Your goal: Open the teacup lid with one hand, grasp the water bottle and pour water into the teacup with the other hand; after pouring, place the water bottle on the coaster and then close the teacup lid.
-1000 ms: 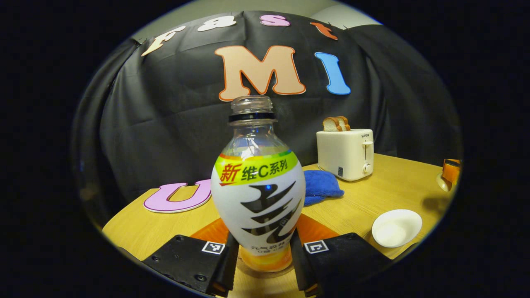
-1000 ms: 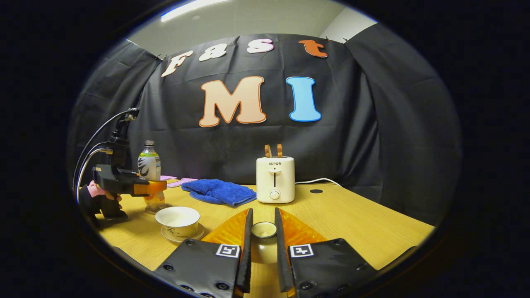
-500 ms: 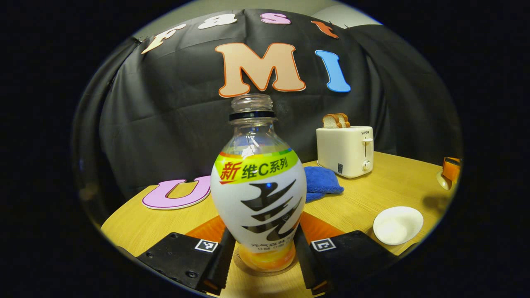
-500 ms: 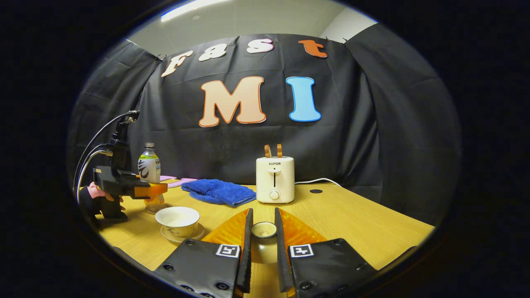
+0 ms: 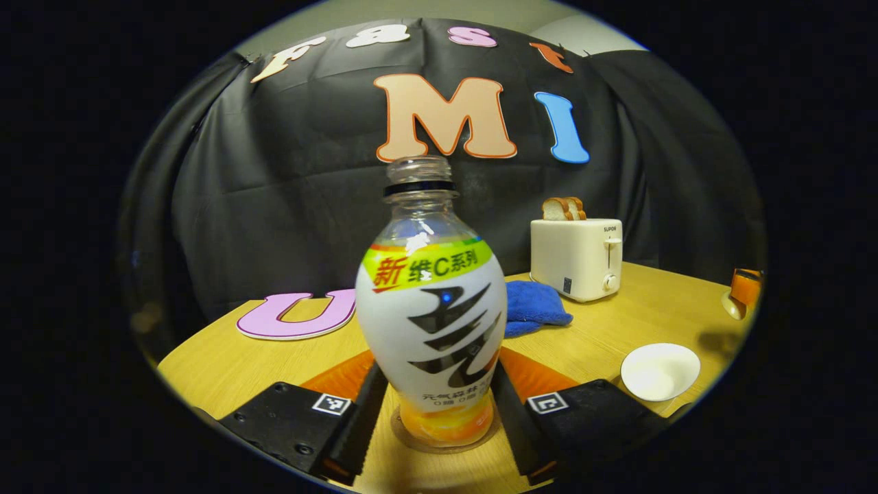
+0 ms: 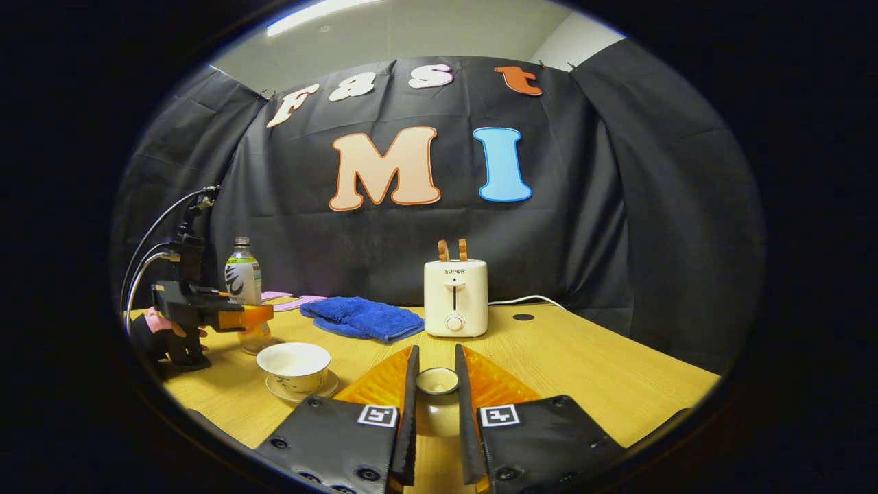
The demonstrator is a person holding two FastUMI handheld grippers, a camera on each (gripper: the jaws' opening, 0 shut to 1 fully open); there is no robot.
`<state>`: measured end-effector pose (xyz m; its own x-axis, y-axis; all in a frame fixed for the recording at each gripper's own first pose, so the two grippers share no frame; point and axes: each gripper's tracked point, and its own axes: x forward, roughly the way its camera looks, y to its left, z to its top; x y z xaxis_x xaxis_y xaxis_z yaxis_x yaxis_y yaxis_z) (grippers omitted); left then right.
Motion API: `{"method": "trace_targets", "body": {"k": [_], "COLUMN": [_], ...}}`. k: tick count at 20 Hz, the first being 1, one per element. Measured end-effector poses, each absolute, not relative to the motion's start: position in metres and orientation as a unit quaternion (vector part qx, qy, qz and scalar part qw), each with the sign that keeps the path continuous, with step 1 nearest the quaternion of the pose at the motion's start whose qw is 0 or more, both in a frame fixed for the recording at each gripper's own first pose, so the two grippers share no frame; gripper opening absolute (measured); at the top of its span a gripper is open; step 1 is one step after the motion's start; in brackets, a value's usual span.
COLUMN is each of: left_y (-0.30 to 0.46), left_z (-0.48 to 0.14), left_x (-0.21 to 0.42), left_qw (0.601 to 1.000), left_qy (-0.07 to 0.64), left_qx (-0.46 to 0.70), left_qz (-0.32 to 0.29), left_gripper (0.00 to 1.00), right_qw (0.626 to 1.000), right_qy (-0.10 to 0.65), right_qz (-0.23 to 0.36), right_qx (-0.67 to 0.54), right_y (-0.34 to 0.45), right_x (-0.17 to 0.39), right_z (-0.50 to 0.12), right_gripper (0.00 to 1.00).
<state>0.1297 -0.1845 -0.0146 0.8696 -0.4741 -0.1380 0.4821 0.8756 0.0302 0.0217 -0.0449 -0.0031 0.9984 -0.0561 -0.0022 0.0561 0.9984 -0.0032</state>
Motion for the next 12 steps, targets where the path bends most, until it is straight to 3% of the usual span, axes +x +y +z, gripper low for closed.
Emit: {"method": "trace_targets", "body": {"k": [2,12], "left_y": [-0.182,-0.173], "left_z": [-0.013,0.004], "left_x": [0.126,0.093], "left_qw": [0.967,0.964], "left_qy": [0.058,0.001], "left_qx": [0.022,-0.013], "left_qz": [-0.246,-0.265], "left_gripper": [0.89,0.92], "right_qw": [1.0,1.0], "right_qy": [0.001,0.001], "right_qz": [-0.028,-0.016], "right_qx": [-0.001,-0.001], "right_y": [-0.045,-0.04], "right_x": [0.021,0.023], "right_z": [-0.003,-0.004], "right_gripper": [0.29,0.29]}}
